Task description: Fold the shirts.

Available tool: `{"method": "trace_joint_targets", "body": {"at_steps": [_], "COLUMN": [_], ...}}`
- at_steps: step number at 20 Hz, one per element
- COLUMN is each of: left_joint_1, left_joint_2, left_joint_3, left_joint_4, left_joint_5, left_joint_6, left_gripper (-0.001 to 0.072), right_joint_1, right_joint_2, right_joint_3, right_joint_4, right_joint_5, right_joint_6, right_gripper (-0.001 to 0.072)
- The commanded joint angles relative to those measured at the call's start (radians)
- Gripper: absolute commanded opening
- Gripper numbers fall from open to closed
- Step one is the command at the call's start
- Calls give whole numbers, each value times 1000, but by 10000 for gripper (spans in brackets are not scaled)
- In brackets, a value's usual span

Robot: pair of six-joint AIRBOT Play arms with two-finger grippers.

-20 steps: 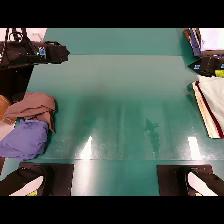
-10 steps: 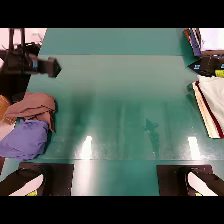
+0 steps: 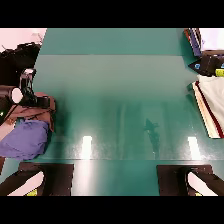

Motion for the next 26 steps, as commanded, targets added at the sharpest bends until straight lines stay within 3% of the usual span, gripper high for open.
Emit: {"method": "trace_joint_targets", "body": {"at_steps": [1,2,7,11,14,16,20,26], "left_joint_1": [29,29,29,-16,-165,-286,-528,-872], "left_joint_2": [0,0,83,245,266,265,192,-137], "left_joint_3": [-55,-55,91,452,746,820,823,823], "left_joint_4": [10,7,6,-2,-3,-3,-3,-104], "left_joint_5": [48,47,-18,-95,-227,-227,-243,-215], "left_joint_6": [-9,-9,-16,19,87,90,90,92], "left_gripper": [183,23,25,24,22,22,22,27], "right_joint_1": [1,1,1,1,1,1,1,1], "right_joint_2": [1,1,6,74,142,172,205,204], "right_joint_3": [1,1,1,1,1,2,1,2], "right_joint_4": [0,0,9,9,8,8,8,8], "right_joint_5": [0,0,-4,-97,-203,-245,-271,-268], "right_joint_6": [1,1,1,1,1,1,1,1], "right_gripper": [22,22,22,21,22,22,21,22]}}
